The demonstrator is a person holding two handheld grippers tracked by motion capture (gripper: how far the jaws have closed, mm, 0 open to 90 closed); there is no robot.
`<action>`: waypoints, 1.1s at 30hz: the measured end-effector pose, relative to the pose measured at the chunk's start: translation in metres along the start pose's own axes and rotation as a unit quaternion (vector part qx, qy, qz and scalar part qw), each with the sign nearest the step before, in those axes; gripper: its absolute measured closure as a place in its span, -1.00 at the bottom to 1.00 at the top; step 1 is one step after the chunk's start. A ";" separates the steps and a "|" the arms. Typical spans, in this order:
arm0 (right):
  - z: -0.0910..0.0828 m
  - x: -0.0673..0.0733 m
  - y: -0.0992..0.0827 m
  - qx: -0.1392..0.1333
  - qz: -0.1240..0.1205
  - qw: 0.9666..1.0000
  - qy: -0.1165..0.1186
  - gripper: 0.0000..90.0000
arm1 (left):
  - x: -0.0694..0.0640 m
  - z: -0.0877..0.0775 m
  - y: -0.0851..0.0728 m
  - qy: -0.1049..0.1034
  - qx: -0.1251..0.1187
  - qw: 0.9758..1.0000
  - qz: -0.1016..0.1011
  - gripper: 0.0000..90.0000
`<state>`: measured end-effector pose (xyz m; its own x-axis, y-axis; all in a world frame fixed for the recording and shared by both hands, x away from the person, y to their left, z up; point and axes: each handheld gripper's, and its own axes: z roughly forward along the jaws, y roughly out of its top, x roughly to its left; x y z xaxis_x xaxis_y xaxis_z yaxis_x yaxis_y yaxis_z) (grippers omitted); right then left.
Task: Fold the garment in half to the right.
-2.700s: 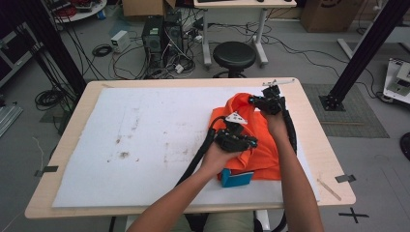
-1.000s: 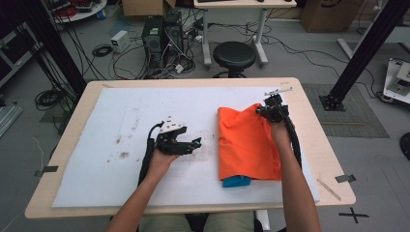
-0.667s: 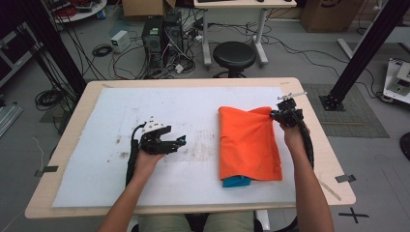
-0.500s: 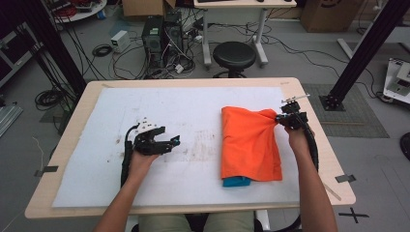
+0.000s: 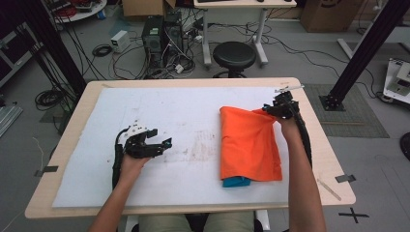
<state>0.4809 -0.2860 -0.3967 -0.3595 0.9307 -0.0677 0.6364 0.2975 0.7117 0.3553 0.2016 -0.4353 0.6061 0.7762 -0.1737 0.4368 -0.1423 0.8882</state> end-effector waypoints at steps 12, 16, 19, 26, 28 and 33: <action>0.020 0.007 0.002 0.009 0.003 0.998 -0.070 0.98 | 0.002 -0.003 -0.005 0.001 0.004 1.000 -0.005 -0.47; 0.020 0.003 0.000 -0.003 0.053 0.996 -0.074 0.66 | 0.001 -0.002 -0.007 0.001 0.005 1.000 -0.005 -0.47; 0.014 -0.001 -0.001 -0.017 0.076 0.995 -0.059 0.40 | 0.002 -0.003 -0.008 0.003 0.003 1.000 -0.007 -0.47; -0.018 0.004 -0.015 -0.043 0.060 0.997 -0.039 0.20 | 0.006 -0.007 -0.010 0.009 -0.002 1.000 -0.011 -0.47; -0.030 0.009 -0.025 -0.042 0.049 0.997 -0.034 0.21 | 0.007 -0.008 -0.009 0.011 -0.009 1.000 -0.012 -0.47; -0.057 0.018 -0.056 -0.053 0.032 0.998 -0.008 0.36 | 0.007 -0.010 -0.008 0.011 -0.018 1.000 -0.010 -0.47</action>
<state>0.3995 -0.2979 -0.3983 -0.3089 0.9507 -0.0293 0.5825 0.2134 0.7843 0.3494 0.2143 -0.4398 0.5833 0.7914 -0.1827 0.4238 -0.1047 0.8997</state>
